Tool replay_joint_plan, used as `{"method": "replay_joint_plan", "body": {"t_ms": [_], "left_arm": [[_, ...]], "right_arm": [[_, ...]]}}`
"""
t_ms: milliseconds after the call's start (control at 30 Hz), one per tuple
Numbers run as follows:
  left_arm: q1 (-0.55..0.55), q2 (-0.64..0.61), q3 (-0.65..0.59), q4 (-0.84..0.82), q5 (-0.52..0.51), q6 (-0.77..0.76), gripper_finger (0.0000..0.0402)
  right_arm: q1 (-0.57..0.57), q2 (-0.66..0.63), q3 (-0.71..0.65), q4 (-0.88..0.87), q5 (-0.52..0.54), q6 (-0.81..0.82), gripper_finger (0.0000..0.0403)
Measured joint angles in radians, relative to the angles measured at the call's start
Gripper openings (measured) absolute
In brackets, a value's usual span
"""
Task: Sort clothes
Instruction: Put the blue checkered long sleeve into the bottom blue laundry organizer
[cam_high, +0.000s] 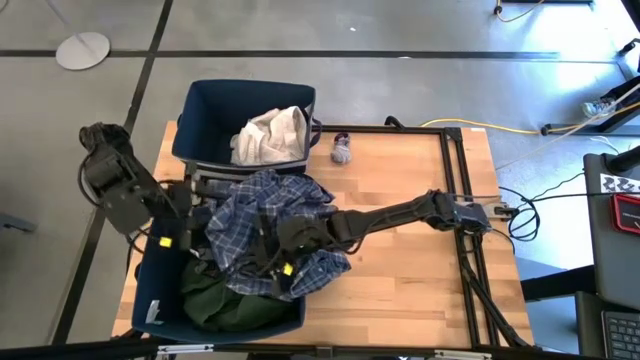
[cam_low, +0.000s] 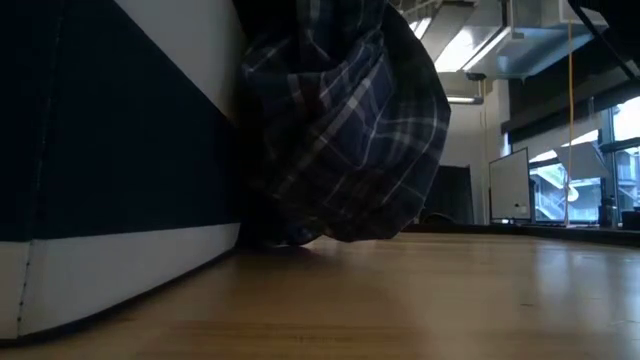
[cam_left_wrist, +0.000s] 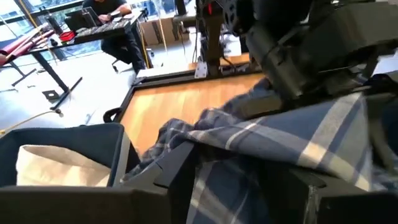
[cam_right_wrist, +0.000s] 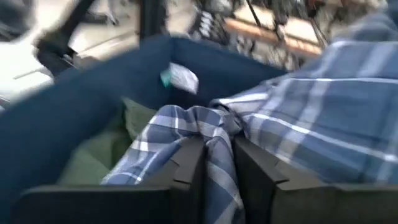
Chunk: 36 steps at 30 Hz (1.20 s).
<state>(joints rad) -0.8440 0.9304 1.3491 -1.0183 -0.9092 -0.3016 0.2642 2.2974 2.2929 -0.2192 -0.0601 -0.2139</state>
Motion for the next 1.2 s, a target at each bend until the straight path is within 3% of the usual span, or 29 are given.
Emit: {"method": "replay_joint_plan", "body": {"t_ms": [133, 300, 400, 600, 767, 1067, 1200], "left_arm": [[0.0, 0.034, 0.0, -0.075, 0.0, -0.05, 0.0153], [-0.001, 0.061, 0.0, -0.24, -0.002, -0.22, 0.0153], [-0.016, 0.073, -0.023, -0.198, -0.003, -0.238, 0.0153], [-0.064, 0.11, -0.131, 0.006, -0.004, -0.124, 0.0153], [-0.072, 0.144, -0.246, 0.103, -0.018, -0.126, 0.0153], [-0.071, 0.178, -0.417, 0.144, 0.079, -0.316, 0.0153], [-0.071, 0.176, -0.484, 0.147, 0.107, -0.394, 0.0153]], "right_arm": [[0.0, -0.002, 0.001, -0.067, 0.042, 0.091, 0.0136], [0.012, -0.011, 0.002, -0.148, 0.042, 0.13, 0.0209], [0.018, -0.014, 0.002, -0.187, 0.057, 0.13, 0.0233], [0.03, -0.021, 0.001, -0.247, 0.138, 0.149, 0.0243], [0.057, -0.073, 0.0, -0.308, 0.22, 0.19, 0.0243], [0.172, -0.174, 0.0, -0.439, 0.571, 0.217, 0.0243], [0.236, -0.216, 0.001, -0.634, 0.735, 0.351, 0.0243]]}}
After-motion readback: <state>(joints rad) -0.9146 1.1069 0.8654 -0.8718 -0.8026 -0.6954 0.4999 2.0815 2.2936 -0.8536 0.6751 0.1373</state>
